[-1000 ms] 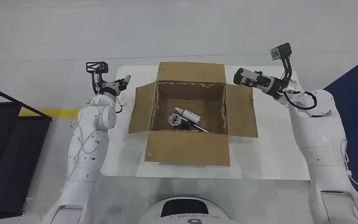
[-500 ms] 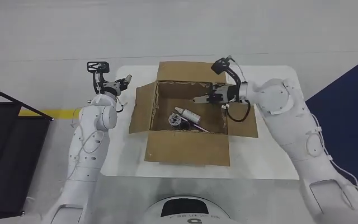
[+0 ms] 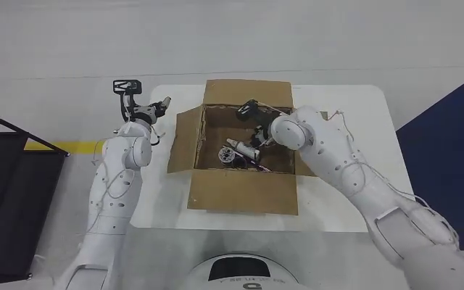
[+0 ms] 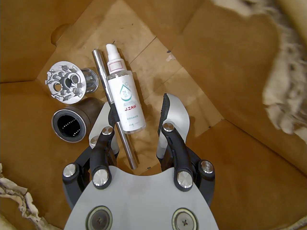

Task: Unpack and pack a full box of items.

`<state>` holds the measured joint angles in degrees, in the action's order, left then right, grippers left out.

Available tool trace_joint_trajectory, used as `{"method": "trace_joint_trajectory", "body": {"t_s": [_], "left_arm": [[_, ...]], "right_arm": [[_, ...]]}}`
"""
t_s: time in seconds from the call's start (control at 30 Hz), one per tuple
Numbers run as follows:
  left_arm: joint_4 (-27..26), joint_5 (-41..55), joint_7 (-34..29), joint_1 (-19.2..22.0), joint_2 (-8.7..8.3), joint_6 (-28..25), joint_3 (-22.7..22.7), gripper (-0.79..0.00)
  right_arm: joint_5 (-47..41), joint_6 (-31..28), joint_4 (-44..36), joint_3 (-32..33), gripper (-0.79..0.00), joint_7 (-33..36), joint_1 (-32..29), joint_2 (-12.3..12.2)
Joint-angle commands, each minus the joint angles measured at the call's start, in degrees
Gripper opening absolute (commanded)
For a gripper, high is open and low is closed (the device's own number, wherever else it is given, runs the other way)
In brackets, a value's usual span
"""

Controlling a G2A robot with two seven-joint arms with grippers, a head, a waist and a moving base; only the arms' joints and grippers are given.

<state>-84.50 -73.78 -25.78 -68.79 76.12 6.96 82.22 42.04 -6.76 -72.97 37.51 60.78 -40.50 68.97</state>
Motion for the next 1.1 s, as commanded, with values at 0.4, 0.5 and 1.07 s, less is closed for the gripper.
{"method": "trace_joint_trajectory", "body": {"t_s": [0.4,0.5,1.07], "left_arm": [[0.0,0.01,0.0,0.0,0.0,0.0,0.02,0.0],[0.0,0.01,0.0,0.0,0.0,0.0,0.02,0.0],[0.0,0.01,0.0,0.0,0.0,0.0,0.02,0.0]], "right_arm": [[-4.47,-2.32,11.72,-7.48,-0.403,1.8,4.89,5.89],[-3.95,-1.8,13.96,-8.57,-0.409,0.57,5.71,7.09],[-6.85,-4.65,22.38,-8.98,-0.785,-0.98,8.56,11.15]]}}
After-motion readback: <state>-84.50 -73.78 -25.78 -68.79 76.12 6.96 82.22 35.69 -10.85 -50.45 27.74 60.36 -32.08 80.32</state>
